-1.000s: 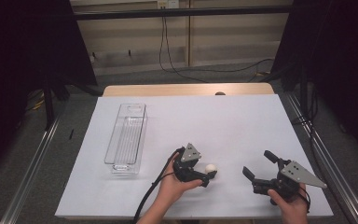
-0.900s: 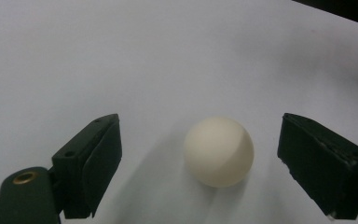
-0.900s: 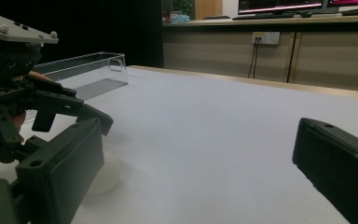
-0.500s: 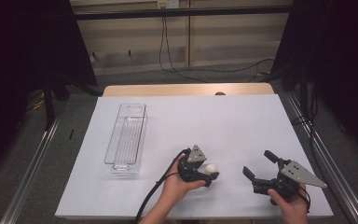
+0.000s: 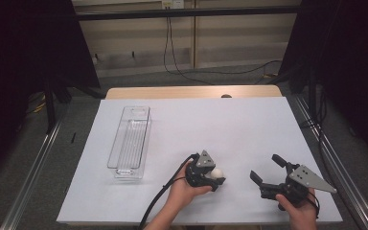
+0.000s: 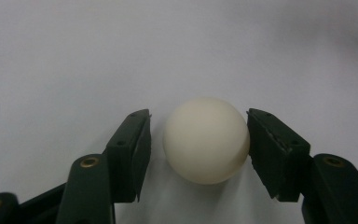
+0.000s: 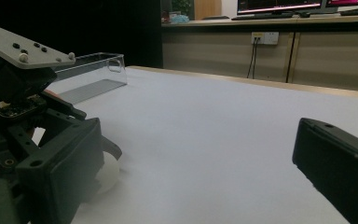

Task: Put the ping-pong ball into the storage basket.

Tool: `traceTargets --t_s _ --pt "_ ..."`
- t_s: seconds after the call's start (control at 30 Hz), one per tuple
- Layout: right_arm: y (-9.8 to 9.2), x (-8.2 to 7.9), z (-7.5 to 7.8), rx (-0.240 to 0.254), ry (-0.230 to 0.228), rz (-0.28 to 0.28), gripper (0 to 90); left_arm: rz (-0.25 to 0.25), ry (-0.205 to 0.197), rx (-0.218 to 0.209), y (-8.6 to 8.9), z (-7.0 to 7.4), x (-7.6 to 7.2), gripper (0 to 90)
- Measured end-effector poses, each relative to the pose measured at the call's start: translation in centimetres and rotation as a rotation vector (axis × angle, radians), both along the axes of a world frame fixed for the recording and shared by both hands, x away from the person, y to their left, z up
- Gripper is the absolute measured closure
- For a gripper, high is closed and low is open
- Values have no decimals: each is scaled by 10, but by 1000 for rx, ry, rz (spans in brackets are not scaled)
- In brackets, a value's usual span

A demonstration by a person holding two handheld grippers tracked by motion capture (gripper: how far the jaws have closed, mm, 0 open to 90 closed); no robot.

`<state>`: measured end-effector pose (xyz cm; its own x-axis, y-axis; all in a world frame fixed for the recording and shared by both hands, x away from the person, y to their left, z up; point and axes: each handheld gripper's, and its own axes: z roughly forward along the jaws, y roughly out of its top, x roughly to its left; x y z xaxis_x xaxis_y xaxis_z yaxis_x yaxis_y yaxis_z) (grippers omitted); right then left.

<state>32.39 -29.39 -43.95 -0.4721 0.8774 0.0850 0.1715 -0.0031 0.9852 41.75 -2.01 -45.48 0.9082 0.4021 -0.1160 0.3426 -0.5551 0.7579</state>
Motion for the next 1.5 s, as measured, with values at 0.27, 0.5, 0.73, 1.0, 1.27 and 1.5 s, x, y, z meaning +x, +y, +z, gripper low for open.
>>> traceTargets --t_s 0.27,0.5,0.73,1.0,1.27,1.5 --pt "0 0 0 1 0 0 14 -5 13 2 -1 -1 1 493" --pt "0 0 1 1 -3 3 14 4 25 -24 2 1 1 510" --pt "0 0 0 -4 -4 2 14 6 47 -13 9 8 1 511" --pt "0 0 0 4 6 0 14 25 53 -32 18 12 1 511" --pt "1 0 0 9 6 -6 14 50 74 -47 28 12 0 511" --pt "1 0 0 -9 3 6 14 54 76 -51 33 13 0 511"
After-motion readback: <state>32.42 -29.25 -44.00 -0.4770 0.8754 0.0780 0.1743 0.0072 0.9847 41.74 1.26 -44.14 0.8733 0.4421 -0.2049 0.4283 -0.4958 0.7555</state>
